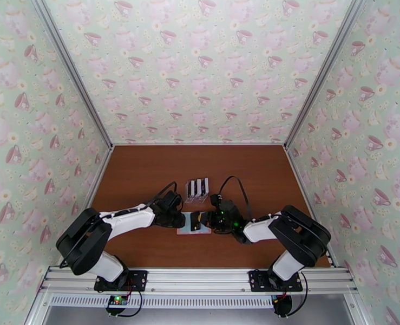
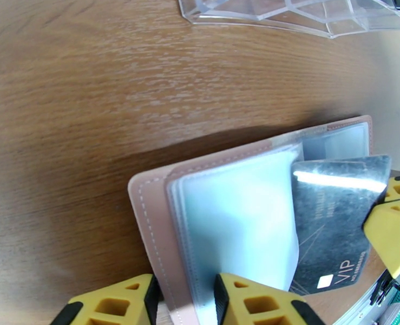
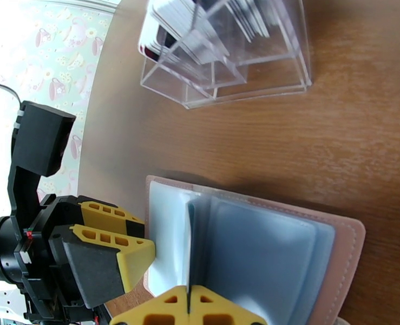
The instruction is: Put the credit cards into the card holder
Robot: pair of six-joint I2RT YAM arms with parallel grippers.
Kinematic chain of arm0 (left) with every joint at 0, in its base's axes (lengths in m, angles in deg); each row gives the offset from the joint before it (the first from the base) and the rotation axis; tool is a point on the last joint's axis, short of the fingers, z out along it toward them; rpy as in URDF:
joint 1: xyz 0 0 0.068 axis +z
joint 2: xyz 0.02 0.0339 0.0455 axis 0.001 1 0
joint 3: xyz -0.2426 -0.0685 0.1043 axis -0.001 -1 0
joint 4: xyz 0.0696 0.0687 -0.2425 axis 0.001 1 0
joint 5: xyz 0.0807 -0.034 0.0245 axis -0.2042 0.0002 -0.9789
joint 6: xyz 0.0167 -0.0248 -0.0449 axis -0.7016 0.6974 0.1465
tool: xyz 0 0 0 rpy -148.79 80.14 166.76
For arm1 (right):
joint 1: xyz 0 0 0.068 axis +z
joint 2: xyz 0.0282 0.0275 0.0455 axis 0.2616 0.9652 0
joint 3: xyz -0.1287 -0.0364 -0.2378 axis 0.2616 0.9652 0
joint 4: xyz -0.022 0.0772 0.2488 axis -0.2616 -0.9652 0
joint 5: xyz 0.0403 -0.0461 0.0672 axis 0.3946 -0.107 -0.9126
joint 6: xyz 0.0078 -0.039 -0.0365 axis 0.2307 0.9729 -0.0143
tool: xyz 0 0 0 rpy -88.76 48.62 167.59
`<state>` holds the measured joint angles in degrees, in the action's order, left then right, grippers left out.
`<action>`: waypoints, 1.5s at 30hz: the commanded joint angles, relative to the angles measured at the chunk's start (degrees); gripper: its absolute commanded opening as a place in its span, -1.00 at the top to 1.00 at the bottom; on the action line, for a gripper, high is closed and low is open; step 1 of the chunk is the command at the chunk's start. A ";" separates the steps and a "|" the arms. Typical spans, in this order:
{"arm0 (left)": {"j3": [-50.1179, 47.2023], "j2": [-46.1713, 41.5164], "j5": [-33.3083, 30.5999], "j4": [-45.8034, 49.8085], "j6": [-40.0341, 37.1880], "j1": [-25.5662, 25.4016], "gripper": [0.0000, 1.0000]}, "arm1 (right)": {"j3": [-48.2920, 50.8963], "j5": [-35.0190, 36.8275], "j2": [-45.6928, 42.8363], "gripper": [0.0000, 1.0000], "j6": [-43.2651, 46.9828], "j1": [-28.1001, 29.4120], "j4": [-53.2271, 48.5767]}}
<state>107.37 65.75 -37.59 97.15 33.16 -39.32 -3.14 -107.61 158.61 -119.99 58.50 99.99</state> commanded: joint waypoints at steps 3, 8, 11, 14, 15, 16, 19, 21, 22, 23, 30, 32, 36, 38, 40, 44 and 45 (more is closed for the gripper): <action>-1.45 3.09 -0.25 0.05 0.78 -0.71 0.28 | 0.80 -0.22 1.01 1.00 -0.78 -0.35 1.73; -1.70 2.57 -0.68 0.52 0.79 -0.75 0.28 | 2.15 1.27 -0.06 1.00 -1.09 -0.70 1.55; -1.93 2.28 -0.77 0.40 1.13 -0.75 0.28 | 3.04 2.09 -0.65 1.00 -2.02 -0.76 1.96; -2.16 2.22 -0.77 0.27 1.38 -0.76 0.28 | 3.81 2.77 -0.85 1.00 -3.09 -0.70 2.76; -2.18 2.10 -0.85 0.25 1.51 -0.73 0.28 | 4.06 3.09 -0.84 1.00 -3.19 -0.70 3.13; -2.17 2.12 -0.86 0.19 1.51 -0.76 0.28 | 4.18 3.49 -0.64 1.00 -3.39 -0.64 3.17; -2.18 2.12 -0.89 -0.04 1.51 -0.68 0.28 | 3.80 3.69 0.39 1.00 -3.52 -0.01 3.74; -2.18 2.21 -0.86 -0.05 1.51 -0.78 0.28 | 3.83 3.78 1.01 1.00 -3.77 0.25 4.08; -2.11 2.20 -0.86 -0.05 1.58 -0.75 0.28 | 3.87 4.18 1.20 1.00 -4.01 0.33 4.10; -2.18 2.22 -0.86 0.00 1.52 -0.73 0.28 | 4.01 4.44 1.26 1.00 -4.18 0.35 4.17; -2.30 1.89 -1.12 0.08 1.60 -0.75 0.28 | 3.34 6.42 0.62 1.00 -4.22 1.01 0.02; -2.40 1.86 -1.25 0.10 1.60 -0.71 0.28 | 2.99 6.86 0.48 1.00 -4.11 1.18 -1.01; -2.38 1.68 -1.21 0.14 1.60 -0.73 0.28 | 2.76 6.87 0.90 1.00 -4.27 1.38 -1.52; -2.44 1.58 -1.25 0.12 1.60 -0.70 0.28 | 2.54 6.82 1.19 1.00 -4.34 1.54 -1.46; -2.41 1.53 -1.26 0.19 1.60 -0.71 0.28 | 2.43 6.62 1.30 1.00 -4.49 1.73 -1.48; -2.57 1.68 -1.21 0.02 1.67 -0.71 0.28 | 2.43 7.14 1.16 1.00 -4.82 1.85 -1.80; -2.62 1.69 -1.14 0.00 1.67 -0.71 0.28 | 2.49 7.56 0.94 1.00 -5.14 1.88 -2.12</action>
<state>106.98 65.69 -37.61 95.92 34.23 -39.42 -0.23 -101.95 159.01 -124.34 59.79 102.77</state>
